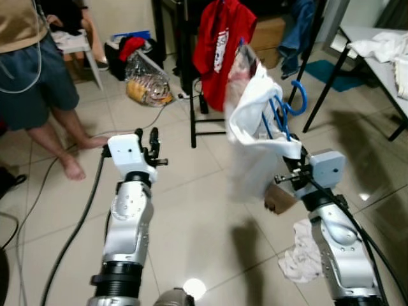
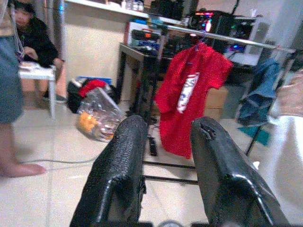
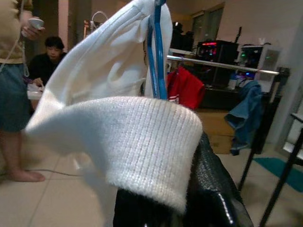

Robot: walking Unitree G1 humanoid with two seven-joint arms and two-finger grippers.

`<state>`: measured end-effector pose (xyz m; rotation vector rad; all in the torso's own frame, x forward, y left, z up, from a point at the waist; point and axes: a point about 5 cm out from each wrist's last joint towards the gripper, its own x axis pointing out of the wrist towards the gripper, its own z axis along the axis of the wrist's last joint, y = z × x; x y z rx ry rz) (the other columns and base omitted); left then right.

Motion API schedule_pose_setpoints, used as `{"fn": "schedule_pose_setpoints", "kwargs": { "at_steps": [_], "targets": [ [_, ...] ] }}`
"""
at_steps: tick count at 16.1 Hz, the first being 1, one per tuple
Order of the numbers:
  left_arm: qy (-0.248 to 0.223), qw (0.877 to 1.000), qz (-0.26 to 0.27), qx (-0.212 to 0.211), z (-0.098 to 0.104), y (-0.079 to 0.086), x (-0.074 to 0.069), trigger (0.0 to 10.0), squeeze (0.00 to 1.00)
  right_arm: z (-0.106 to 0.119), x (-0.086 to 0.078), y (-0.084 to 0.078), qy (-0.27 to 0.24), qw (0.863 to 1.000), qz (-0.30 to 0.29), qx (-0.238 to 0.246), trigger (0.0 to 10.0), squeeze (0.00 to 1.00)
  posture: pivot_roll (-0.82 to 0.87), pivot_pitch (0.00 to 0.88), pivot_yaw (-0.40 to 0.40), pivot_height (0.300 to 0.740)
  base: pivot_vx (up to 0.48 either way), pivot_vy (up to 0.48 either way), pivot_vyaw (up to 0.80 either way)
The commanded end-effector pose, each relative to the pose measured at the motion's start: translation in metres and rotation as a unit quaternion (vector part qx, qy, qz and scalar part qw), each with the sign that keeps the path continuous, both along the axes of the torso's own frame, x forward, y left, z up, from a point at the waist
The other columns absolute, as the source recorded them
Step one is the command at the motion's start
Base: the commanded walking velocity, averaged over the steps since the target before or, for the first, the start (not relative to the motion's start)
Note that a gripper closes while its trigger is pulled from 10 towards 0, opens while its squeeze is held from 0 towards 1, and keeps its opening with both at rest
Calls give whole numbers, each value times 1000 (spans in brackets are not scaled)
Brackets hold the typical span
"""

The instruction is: Hang hanger

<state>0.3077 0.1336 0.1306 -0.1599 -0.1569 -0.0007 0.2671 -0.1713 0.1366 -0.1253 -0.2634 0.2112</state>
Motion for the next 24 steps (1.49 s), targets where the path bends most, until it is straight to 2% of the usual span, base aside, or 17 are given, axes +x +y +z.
{"fn": "schedule_pose_setpoints", "kwargs": {
  "at_steps": [1, 15, 24],
  "targets": [
    [0, 1000, -1, 8, 1, 1, 1, 10000, 0, 8, 0, 1, -22, 1000, 1, 9, 10000, 0, -19, 10, 16, 723, 0, 0, 0],
    [4, 1000, -4, 3, 0, 0, 1, 10000, 0, 8, 2, 3, -21, 1000, 3, 12, 10000, 0, -8, 10, 10, 723, 0, 0, 0],
    [0, 1000, -3, 1, 1, 1, 2, 10000, 0, 8, 3, 4, -20, 1000, 8, 13, 10000, 0, -5, 5, 9, 723, 294, 0, 0]
  ]
}}
